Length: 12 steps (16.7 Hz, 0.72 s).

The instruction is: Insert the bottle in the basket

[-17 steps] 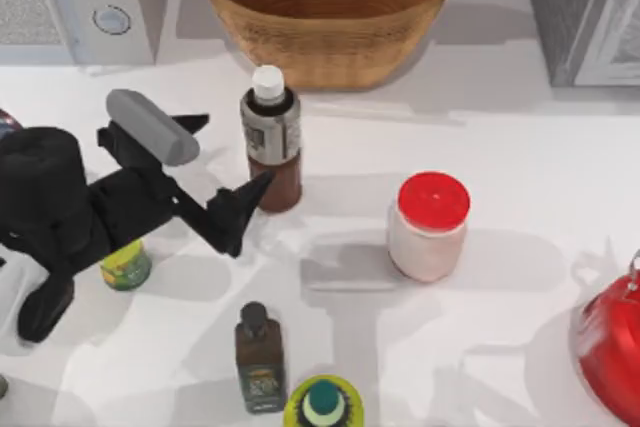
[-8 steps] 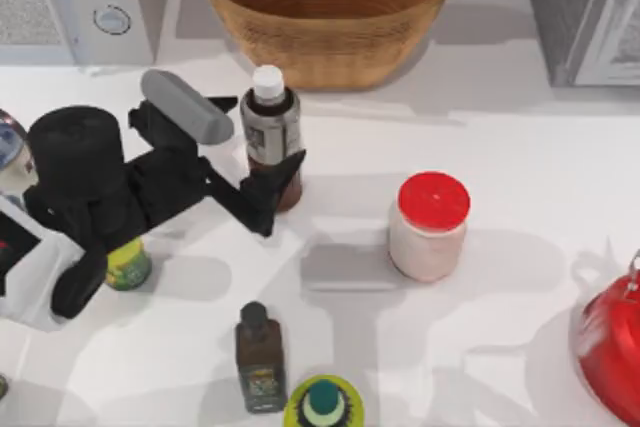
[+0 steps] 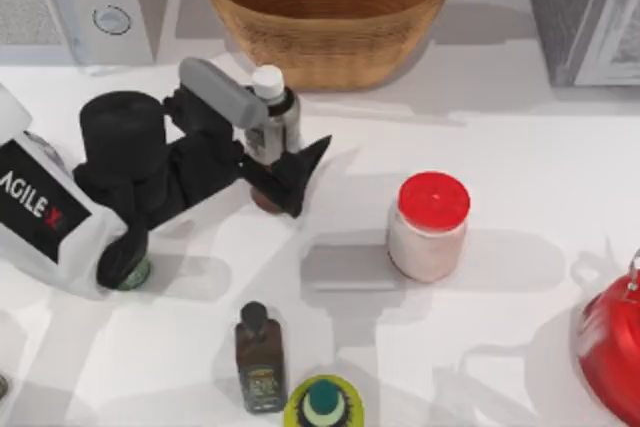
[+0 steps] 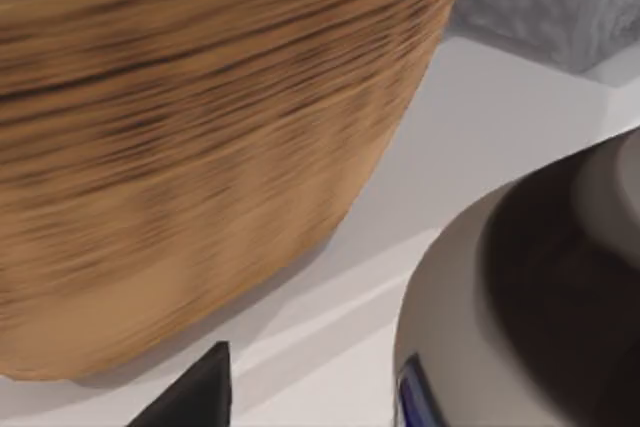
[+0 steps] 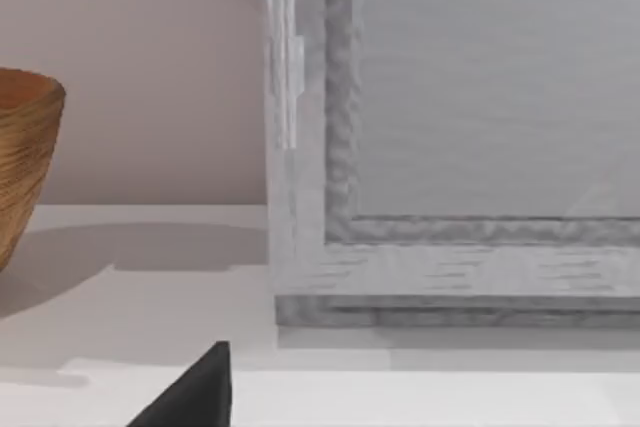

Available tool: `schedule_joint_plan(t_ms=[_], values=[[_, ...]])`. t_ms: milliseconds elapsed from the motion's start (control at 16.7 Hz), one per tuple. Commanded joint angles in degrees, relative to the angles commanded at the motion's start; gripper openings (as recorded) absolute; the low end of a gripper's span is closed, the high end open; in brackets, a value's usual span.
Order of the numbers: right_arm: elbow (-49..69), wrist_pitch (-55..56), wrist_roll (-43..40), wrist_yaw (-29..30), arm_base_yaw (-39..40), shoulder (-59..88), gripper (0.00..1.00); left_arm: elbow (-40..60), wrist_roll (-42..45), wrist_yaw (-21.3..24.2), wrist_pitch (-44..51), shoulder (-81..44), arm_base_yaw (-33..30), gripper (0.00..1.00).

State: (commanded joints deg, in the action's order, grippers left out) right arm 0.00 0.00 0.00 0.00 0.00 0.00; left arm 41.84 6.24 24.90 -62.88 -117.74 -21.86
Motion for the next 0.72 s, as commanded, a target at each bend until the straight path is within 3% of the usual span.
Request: schedule_joint_plan(t_ms=[120,720], values=[[0.0,0.0,0.0,0.0,0.0,0.0,1.0,0.0,0.0,0.0,0.0,0.0,0.0,1.0],[0.0,0.0,0.0,0.0,0.0,0.0,1.0,0.0,0.0,0.0,0.0,0.0,0.0,0.25]])
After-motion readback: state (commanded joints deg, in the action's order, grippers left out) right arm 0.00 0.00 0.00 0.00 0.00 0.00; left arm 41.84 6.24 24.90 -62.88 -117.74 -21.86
